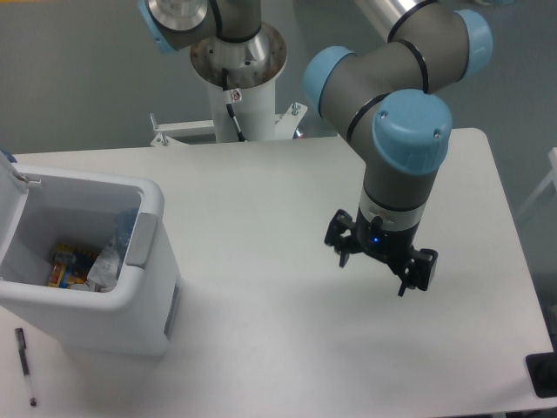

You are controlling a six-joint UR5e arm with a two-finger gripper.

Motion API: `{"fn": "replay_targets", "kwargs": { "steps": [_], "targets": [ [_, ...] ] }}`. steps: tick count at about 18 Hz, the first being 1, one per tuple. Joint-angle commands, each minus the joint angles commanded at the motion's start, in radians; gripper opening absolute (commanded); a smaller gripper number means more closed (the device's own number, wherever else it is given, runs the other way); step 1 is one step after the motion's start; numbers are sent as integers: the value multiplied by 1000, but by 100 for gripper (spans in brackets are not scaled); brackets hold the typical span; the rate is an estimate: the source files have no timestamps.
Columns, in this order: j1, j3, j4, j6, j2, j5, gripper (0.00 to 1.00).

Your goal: Place the trash in the trash can

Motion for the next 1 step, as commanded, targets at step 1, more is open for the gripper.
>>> {"fn": "replay_targets", "kwargs": {
  "steps": [1],
  "targets": [
    [0,-9,3,0,2,0,100]
  ]
}}
